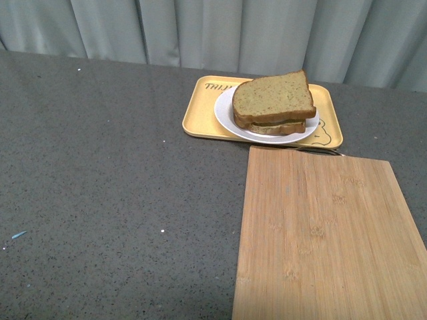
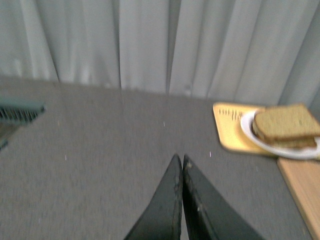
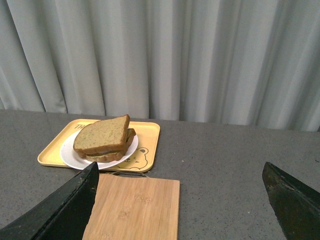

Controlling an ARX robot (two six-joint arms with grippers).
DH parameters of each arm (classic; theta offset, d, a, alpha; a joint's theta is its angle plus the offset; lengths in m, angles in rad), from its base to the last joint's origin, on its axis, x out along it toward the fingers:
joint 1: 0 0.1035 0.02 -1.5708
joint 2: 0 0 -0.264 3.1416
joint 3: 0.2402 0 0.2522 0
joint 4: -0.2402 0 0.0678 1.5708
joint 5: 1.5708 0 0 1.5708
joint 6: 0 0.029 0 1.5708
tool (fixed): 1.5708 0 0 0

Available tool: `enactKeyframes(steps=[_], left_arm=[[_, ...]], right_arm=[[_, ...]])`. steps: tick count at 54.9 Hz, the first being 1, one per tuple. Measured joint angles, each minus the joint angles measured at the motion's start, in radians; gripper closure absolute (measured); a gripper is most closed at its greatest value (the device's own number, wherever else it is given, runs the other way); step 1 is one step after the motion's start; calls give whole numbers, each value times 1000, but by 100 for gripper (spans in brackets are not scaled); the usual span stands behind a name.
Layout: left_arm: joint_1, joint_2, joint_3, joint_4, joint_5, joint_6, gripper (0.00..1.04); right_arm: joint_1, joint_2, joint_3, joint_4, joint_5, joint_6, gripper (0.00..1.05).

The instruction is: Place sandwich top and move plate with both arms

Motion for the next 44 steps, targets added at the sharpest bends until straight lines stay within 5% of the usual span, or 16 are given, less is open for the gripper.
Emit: enactKeyframes(steps=[13,40,44], left_arm=[[0,-76,0,-51,-1,0,99],[0,-77,0,-51,-1,1,5],[0,-77,0,-51,-1,1,7]], right_arm=[[0,0,0,0,0,0,9],[0,0,0,0,0,0,9],[0,0,0,0,0,0,9]])
